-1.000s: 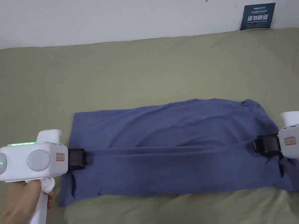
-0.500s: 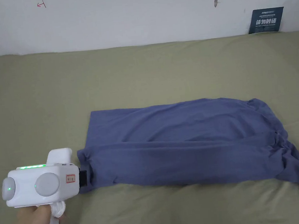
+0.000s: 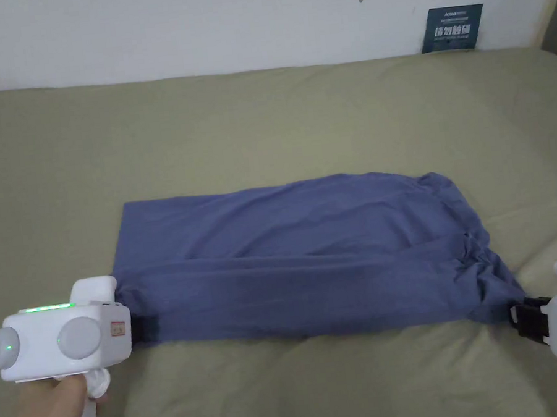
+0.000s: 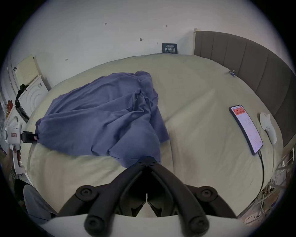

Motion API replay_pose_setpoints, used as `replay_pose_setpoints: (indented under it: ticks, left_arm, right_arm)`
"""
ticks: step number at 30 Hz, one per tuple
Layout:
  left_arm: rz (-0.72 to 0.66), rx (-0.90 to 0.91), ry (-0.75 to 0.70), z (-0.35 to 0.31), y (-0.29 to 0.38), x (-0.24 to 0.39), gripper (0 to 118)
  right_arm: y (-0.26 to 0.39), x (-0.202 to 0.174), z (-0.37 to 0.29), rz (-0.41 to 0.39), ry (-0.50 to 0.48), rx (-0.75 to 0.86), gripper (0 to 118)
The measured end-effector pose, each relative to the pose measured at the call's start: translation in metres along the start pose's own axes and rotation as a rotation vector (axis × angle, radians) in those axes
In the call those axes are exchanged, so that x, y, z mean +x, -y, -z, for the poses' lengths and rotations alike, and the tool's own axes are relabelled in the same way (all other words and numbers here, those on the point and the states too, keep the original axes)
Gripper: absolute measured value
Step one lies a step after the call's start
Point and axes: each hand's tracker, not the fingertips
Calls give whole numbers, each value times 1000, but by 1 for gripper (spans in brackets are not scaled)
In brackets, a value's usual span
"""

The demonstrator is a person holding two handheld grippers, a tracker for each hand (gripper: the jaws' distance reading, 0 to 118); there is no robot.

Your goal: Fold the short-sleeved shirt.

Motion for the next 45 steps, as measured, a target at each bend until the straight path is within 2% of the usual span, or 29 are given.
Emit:
replay_pose_setpoints:
  ticks: [1,2,3,4,6,8,9,10,12,13,15,23,30,35,45]
  left_arm:
    - [-2,-4,4,-3,-2,2,10]
    - [13,-10,-16,-2,-2,3,10]
    - [14,-10,-14,0,0,3,10]
    - [8,-11,-11,1,-1,2,10]
    - [-20,-13,0,1,-2,0,10]
    - [-31,-12,6,1,0,0,10]
    - [-33,-11,6,-1,-3,0,10]
    - [-32,-9,6,-2,-2,1,10]
    - [-17,-9,3,-3,-2,3,10]
    - [-9,-5,-2,-6,-5,3,10]
    - [-7,-1,-6,-11,-5,4,10]
    - [8,30,0,-43,0,2,10]
    - [27,28,-9,-69,35,-7,10]
    - [20,17,-3,-83,58,-14,10]
    - [12,1,-6,-81,60,-16,10]
  right_arm:
    - [-3,0,3,6,-8,1,110]
    - [-6,0,7,14,-14,-11,116]
    - [-7,-2,14,14,-21,-48,109]
    - [-7,-6,11,24,-12,14,104]
    - [-13,-12,23,-34,26,-44,103]
    - [-16,-12,35,-38,26,-50,103]
    - [-19,-12,40,-36,23,-57,98]
    - [-22,-11,43,-27,-1,-66,76]
    - [-26,-13,43,-27,-23,-73,20]
    - [-26,-16,41,-42,-28,-64,7]
    - [-29,-19,33,-62,-16,-59,7]
    - [-21,-11,-5,-52,-35,-43,6]
    - [18,-21,-42,-74,-46,-44,6]
    - [39,-8,-50,-48,-70,-58,6]
    - [47,-12,-45,-63,-59,-68,6]
